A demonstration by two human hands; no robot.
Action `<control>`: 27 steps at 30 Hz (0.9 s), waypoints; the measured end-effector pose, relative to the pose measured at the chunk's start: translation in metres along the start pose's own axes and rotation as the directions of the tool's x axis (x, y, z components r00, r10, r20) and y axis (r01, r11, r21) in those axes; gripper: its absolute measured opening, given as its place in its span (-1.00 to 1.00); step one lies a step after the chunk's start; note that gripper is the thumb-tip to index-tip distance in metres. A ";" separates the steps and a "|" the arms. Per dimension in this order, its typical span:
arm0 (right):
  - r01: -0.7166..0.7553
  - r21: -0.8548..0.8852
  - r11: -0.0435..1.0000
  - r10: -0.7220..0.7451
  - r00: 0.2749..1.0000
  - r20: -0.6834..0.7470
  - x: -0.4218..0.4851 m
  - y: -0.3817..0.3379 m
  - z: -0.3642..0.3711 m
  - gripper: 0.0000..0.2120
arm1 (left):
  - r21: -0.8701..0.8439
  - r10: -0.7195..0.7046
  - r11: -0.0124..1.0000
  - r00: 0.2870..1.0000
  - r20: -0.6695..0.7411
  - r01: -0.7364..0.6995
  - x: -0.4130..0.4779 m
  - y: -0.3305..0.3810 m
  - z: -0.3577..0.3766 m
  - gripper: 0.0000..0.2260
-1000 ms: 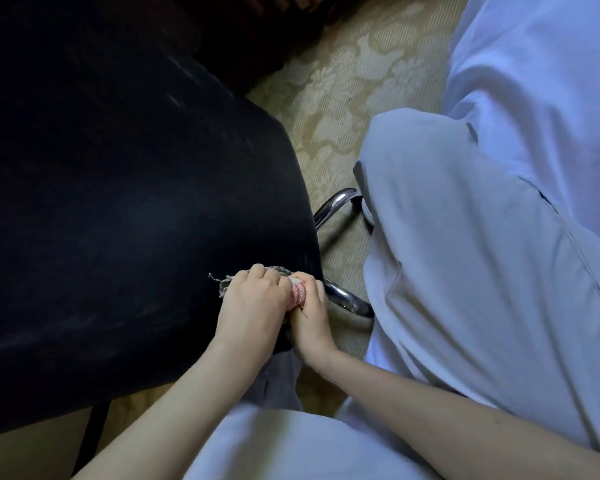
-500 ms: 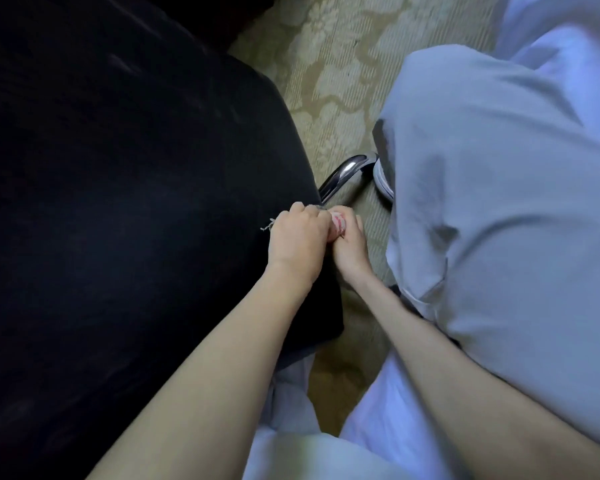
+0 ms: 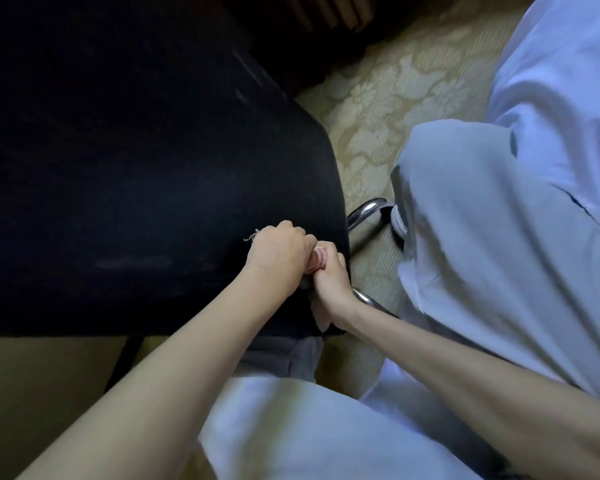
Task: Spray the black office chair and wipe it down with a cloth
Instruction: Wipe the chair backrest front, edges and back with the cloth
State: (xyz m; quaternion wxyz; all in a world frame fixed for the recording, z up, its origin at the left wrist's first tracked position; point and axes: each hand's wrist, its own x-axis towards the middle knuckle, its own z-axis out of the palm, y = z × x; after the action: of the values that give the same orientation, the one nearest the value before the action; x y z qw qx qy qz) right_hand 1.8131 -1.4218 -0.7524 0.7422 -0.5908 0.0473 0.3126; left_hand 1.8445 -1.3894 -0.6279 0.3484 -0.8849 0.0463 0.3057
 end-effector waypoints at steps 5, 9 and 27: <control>0.222 0.065 0.973 -0.228 0.967 0.110 -0.049 -0.056 0.020 -0.65 | 0.040 -0.079 0.996 0.996 -0.048 0.081 -0.089 -0.033 -0.052 -0.56; 0.531 0.108 0.840 -0.541 0.804 0.246 -0.082 -0.125 0.036 -0.53 | -0.024 -0.221 0.975 0.944 -0.245 0.222 -0.178 -0.066 -0.095 -0.55; 0.954 -0.033 0.298 -0.850 0.281 0.446 -0.051 -0.127 0.022 -0.51 | -0.174 -0.366 0.900 0.477 -0.799 0.399 -0.201 -0.012 0.014 -0.69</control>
State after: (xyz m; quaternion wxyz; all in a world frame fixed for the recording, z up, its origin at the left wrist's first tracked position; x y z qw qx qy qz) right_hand 1.8320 -1.4366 -0.6156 0.6833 -0.5475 -0.4781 -0.0696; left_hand 1.6780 -1.3971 -0.5134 0.3622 -0.9049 0.0088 -0.2232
